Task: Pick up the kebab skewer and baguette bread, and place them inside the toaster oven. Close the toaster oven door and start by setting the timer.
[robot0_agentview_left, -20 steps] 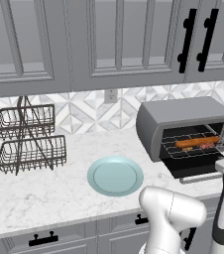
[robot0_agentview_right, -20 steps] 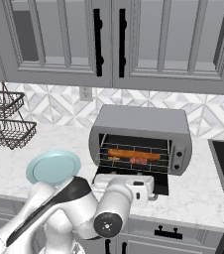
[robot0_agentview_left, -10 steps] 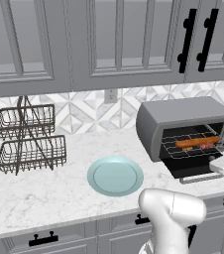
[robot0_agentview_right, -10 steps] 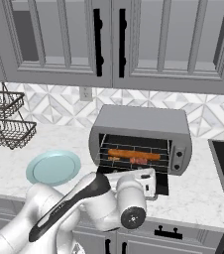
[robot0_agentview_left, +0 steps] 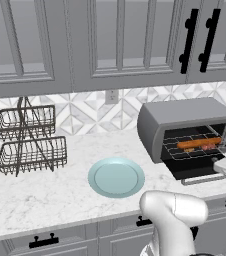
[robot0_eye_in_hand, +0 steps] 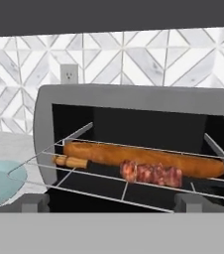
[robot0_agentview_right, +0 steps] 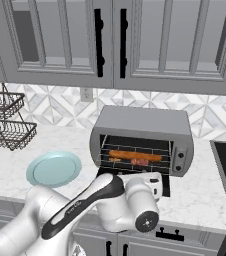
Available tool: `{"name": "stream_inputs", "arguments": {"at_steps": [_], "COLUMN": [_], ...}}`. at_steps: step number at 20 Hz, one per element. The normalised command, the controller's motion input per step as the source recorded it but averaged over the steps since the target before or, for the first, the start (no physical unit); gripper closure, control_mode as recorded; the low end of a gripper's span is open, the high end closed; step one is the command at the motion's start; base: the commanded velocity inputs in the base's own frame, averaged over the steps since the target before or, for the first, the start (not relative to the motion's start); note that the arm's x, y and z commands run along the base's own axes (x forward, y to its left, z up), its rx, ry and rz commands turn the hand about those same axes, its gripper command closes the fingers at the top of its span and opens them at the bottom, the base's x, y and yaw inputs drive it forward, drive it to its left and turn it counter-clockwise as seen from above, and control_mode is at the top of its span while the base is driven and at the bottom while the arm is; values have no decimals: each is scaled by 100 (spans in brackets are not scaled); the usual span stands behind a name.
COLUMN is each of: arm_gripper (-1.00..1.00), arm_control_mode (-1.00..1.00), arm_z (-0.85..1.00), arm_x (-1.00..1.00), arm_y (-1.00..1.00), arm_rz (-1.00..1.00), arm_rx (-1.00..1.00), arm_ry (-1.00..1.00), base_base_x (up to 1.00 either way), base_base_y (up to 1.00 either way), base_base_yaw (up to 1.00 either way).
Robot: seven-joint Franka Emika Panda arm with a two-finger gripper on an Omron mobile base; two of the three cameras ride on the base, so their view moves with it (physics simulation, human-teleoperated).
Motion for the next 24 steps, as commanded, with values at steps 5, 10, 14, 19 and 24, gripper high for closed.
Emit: {"name": "stream_inputs", "arguments": {"at_steps": [5,10,14,19,24], "arm_gripper": [-100,-100,-100,-100,-100], "arm_control_mode": [-100,-100,-100,-100,-100], "arm_z": [0,-6,-18,-8,-4], "arm_x": [16,11,0,1,2], "arm_y": [0,0,0,3,1], "arm_rz": [-9,-8,-6,-5,-13], "arm_rx": [12,7,1,-3,-6], "arm_ry": [0,0,0,0,0], "base_base_x": [0,0,0,0,0], "base_base_y": [0,0,0,0,0], "base_base_yaw": [0,0,0,0,0]}}
